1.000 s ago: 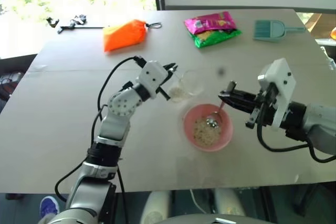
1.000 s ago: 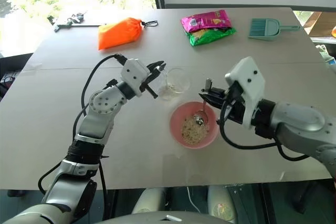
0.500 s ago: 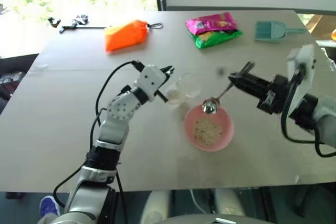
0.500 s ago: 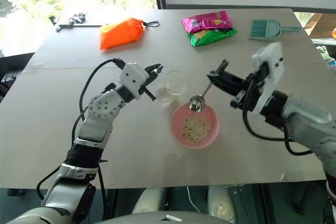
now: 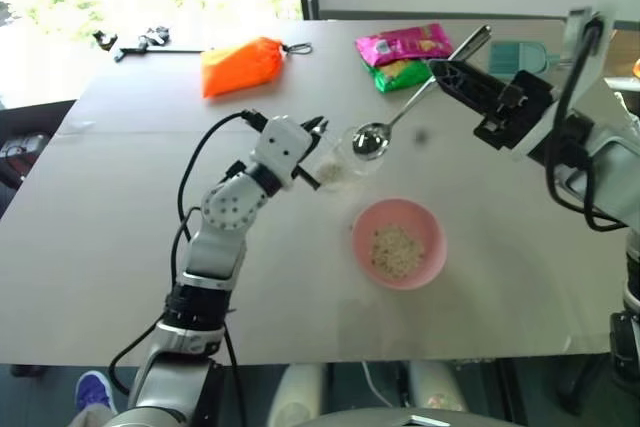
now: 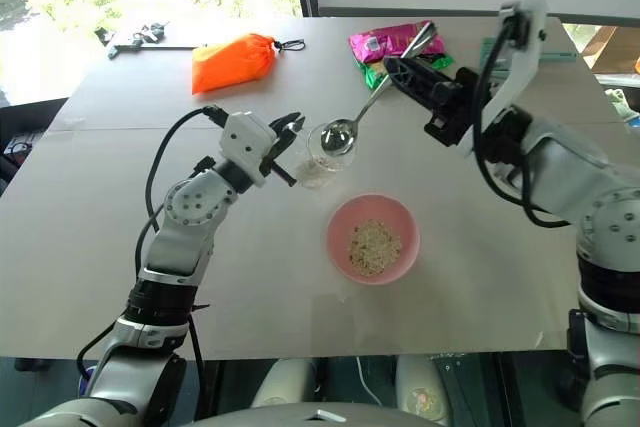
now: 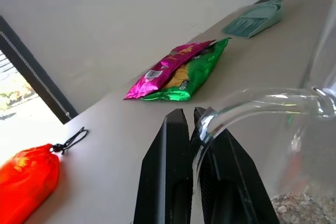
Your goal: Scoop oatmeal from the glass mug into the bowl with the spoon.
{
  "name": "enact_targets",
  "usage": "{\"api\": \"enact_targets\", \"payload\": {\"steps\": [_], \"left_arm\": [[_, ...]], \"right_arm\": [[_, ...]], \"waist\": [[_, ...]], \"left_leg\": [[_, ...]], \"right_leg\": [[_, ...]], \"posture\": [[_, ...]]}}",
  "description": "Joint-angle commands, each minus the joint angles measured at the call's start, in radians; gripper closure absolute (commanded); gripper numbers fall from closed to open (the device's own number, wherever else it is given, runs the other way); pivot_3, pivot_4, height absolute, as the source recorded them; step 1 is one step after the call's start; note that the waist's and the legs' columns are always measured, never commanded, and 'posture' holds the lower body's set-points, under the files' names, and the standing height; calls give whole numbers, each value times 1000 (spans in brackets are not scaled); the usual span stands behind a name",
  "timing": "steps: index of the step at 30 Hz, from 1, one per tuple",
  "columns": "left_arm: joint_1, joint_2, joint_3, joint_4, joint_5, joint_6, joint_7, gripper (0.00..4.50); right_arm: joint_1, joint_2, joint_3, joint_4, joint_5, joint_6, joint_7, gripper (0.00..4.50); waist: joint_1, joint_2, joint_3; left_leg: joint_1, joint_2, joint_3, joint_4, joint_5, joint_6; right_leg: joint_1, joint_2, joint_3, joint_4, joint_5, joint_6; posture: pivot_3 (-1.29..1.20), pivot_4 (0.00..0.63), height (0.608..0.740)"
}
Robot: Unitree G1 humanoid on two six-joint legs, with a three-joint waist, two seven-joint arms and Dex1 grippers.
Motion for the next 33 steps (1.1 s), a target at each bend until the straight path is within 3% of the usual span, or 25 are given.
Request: {"api": "enact_targets", "payload": {"steps": [1, 10, 11, 13, 17, 19, 20, 26, 29, 33], "left_arm": [[-11, -14, 23, -98, -29, 34, 23, 4414], [14, -64, 40, -151, -63, 133, 66, 4414], [15, -67, 39, -154, -65, 139, 69, 4500], [19, -76, 41, -162, -73, 159, 77, 4500], [44, -108, 76, -188, -118, 213, 108, 4500], [65, -127, 124, -206, -160, 253, 135, 4500], [77, -130, 153, -213, -180, 265, 146, 4500], [139, -115, 355, -221, -290, 300, 208, 4500], [158, -72, 411, -148, -286, 251, 202, 4500], [156, -55, 458, -30, -273, 169, 216, 4500]], "right_arm": [[-27, 30, 12, -7, -83, -1, 35, 4500], [-53, 118, 155, 45, -449, -2, 224, 4500], [-51, 124, 165, 50, -483, -8, 259, 3771], [-50, 136, 172, 54, -530, -12, 303, 3038], [-57, 120, 138, 48, -585, -11, 418, 1062], [-53, 88, 89, 36, -574, -1, 469, 262], [-44, 64, 69, 26, -589, -8, 492, 115], [144, -53, -62, -17, -678, -96, 672, 115], [310, -134, -76, 30, -869, -210, 740, 115], [461, -121, -75, 152, -1082, -391, 731, 115]], "waist": [[0, 0, 0], [-8, 0, 0], [-8, 0, 0], [-8, 0, 0], [-7, 0, 0], [-6, 0, 0], [-5, 0, 0], [1, -1, -1], [10, -1, -1], [16, -1, -1]], "left_leg": [[0, 0, 0, 0, 0, 0], [0, 0, 0, 0, 0, 0], [0, 0, 0, 0, 0, 0], [0, 0, 0, 0, 0, 0], [0, 0, 0, 0, 0, 0], [0, 0, -1, 0, 0, 0], [0, 0, 0, 0, 0, 0], [0, 0, -1, 0, 0, 0], [0, -1, 0, 0, 0, 0], [2, -1, 0, 1, 0, 0]], "right_leg": [[0, 0, 0, 0, 0, 0], [0, 0, 0, 1, 0, 0], [0, 0, 0, 1, 0, 0], [0, 0, 0, 0, 0, 0], [0, 0, 0, 0, 0, 0], [0, 0, 0, 0, 0, 0], [0, 0, 0, 0, 0, 0], [0, 0, -1, 0, 0, 0], [0, -1, 0, -1, 0, 0], [1, -1, 0, 1, 0, 0]], "posture": [[0, 150, 740], [0, 150, 740], [0, 150, 740], [0, 150, 740], [0, 150, 740], [0, 150, 740], [0, 150, 740], [0, 150, 740], [0, 150, 740], [0, 150, 740]]}}
